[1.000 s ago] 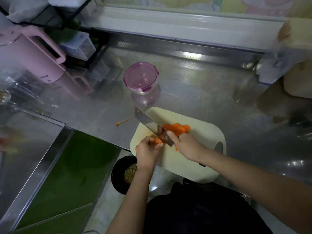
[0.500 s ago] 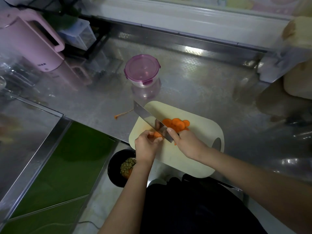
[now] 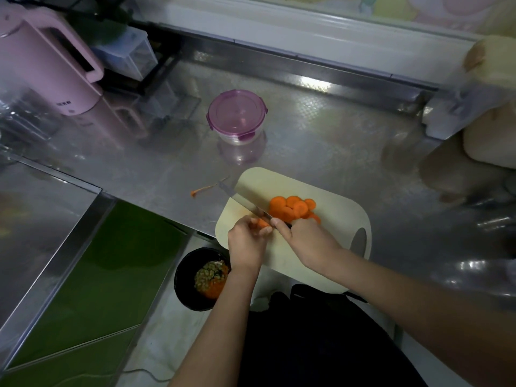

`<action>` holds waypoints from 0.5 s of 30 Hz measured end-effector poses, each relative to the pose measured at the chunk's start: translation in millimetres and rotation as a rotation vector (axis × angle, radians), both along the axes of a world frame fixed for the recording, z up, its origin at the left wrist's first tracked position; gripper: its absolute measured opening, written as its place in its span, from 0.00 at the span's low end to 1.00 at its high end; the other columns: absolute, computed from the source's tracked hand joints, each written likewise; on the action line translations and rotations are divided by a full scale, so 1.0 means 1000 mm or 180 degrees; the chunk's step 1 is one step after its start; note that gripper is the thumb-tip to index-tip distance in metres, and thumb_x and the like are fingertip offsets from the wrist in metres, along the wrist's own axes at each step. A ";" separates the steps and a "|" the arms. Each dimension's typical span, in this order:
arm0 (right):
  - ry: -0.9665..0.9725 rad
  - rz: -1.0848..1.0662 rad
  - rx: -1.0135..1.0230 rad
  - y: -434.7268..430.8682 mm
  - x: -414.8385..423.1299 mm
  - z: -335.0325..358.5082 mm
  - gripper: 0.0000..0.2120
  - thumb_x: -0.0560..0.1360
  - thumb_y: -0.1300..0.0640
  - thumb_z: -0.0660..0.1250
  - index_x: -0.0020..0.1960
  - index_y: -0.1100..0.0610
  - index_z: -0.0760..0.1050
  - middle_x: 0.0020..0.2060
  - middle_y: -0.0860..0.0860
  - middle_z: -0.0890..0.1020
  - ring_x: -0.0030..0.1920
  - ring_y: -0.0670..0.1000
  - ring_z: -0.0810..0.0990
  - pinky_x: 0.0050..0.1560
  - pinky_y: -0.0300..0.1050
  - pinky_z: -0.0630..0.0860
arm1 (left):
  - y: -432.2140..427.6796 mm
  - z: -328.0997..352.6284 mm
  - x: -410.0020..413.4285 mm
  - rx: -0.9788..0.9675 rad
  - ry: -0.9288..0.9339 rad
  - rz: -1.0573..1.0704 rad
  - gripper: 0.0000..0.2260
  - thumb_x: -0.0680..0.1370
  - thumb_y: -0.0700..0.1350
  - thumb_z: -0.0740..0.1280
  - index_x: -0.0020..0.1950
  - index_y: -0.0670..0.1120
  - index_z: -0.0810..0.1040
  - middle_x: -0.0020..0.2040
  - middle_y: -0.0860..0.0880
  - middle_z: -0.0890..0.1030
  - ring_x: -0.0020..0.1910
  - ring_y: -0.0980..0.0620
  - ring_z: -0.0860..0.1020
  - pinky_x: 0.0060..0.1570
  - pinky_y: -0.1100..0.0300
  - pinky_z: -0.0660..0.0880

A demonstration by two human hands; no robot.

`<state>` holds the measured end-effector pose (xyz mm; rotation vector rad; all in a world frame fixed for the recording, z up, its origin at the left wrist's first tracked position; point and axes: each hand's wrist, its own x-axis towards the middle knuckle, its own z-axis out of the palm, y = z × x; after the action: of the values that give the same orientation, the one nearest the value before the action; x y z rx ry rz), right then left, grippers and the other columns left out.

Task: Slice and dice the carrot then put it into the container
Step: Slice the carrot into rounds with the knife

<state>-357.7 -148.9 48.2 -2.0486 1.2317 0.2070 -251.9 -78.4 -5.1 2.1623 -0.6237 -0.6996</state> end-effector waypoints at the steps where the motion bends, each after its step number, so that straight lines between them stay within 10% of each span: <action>1: -0.0049 0.0022 -0.0016 0.001 -0.001 -0.002 0.27 0.79 0.38 0.49 0.60 0.55 0.76 0.51 0.59 0.79 0.55 0.60 0.76 0.55 0.51 0.74 | 0.000 0.001 0.000 0.0002 -0.0002 -0.0001 0.08 0.70 0.43 0.75 0.44 0.44 0.78 0.41 0.47 0.82 0.42 0.49 0.80 0.45 0.61 0.73; 7: -0.0125 -0.0142 0.0023 0.001 -0.003 -0.026 0.54 0.59 0.18 0.29 0.47 0.55 0.78 0.42 0.57 0.79 0.45 0.57 0.78 0.49 0.56 0.77 | 0.002 0.004 0.000 0.0116 -0.0106 -0.0101 0.09 0.71 0.43 0.74 0.46 0.43 0.79 0.44 0.46 0.82 0.45 0.49 0.79 0.42 0.67 0.69; 15: 0.0225 -0.0063 -0.0081 0.004 0.016 0.003 0.23 0.80 0.40 0.50 0.58 0.55 0.75 0.51 0.56 0.76 0.55 0.58 0.75 0.48 0.46 0.69 | 0.001 0.001 0.004 0.0167 -0.0208 -0.0233 0.08 0.71 0.44 0.73 0.47 0.42 0.80 0.45 0.45 0.83 0.46 0.46 0.80 0.46 0.60 0.73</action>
<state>-342.0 -145.1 51.5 -2.0656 1.3031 0.2575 -248.2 -77.0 -4.4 2.2277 -0.7294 -0.6935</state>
